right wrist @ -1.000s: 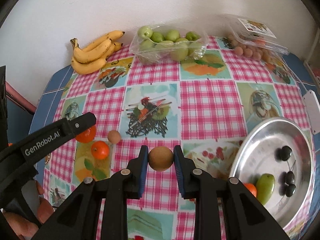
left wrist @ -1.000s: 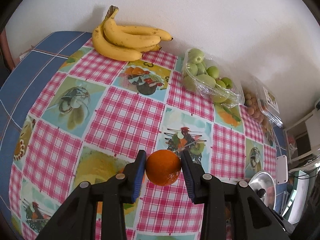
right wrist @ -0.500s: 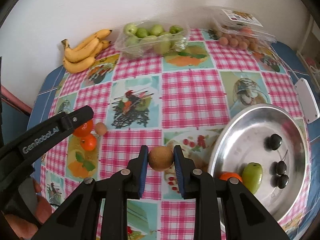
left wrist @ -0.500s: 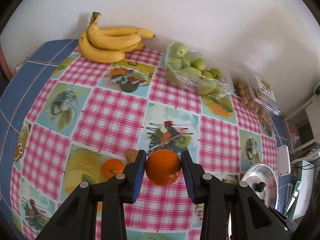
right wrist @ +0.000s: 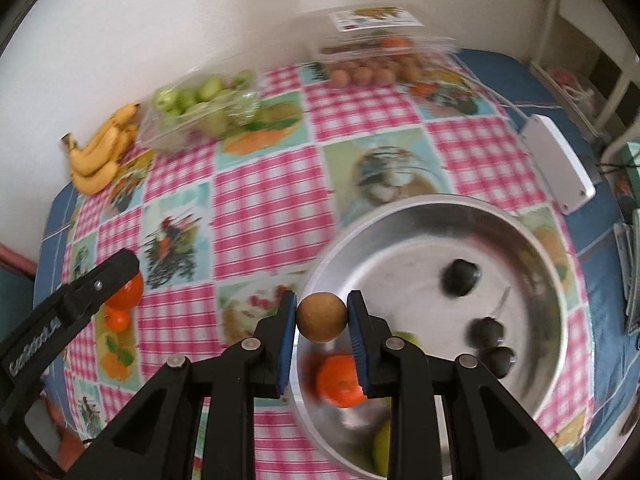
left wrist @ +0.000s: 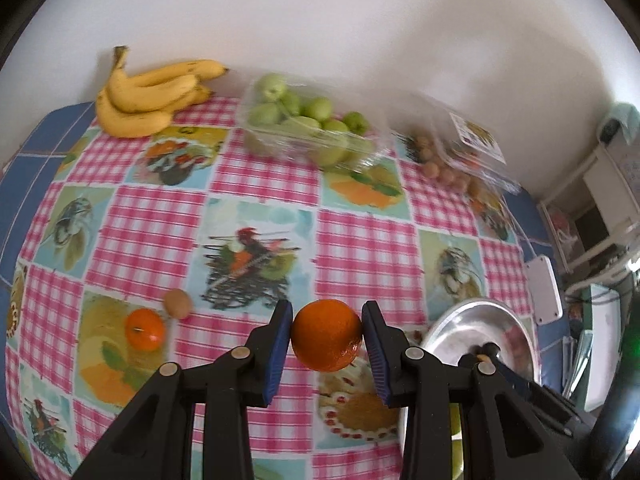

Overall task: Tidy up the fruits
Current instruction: 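Lift and carry the orange and kiwi over the steel bowl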

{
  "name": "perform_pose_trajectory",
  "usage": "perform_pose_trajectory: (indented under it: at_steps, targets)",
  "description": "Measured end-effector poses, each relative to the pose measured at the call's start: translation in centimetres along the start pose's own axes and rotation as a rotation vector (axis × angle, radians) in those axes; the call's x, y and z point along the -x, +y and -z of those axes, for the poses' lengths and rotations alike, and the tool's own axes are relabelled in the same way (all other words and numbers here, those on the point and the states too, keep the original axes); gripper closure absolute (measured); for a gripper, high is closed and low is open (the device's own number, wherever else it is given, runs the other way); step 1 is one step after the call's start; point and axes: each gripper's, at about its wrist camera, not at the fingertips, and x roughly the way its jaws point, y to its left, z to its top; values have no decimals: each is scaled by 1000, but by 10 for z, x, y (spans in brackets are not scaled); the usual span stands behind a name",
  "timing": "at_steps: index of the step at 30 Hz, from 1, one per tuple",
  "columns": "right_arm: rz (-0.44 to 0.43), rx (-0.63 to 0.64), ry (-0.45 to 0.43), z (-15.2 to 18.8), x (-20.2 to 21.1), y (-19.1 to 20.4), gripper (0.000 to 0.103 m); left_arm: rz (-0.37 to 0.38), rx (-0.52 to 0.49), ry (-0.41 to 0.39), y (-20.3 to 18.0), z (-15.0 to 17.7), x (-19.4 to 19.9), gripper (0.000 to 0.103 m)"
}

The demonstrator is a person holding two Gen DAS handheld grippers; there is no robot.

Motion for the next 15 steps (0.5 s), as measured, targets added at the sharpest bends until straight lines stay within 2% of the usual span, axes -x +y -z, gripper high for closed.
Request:
perform_pose_trajectory:
  at_steps: [7,15]
  targets:
    - [48,-67,-11,-4,6,-42,76,22,-105,25,-47,10,-9,65]
    - [59,-128,-13,-5,10,-79,76,30,-207,58,-87,26,-23,65]
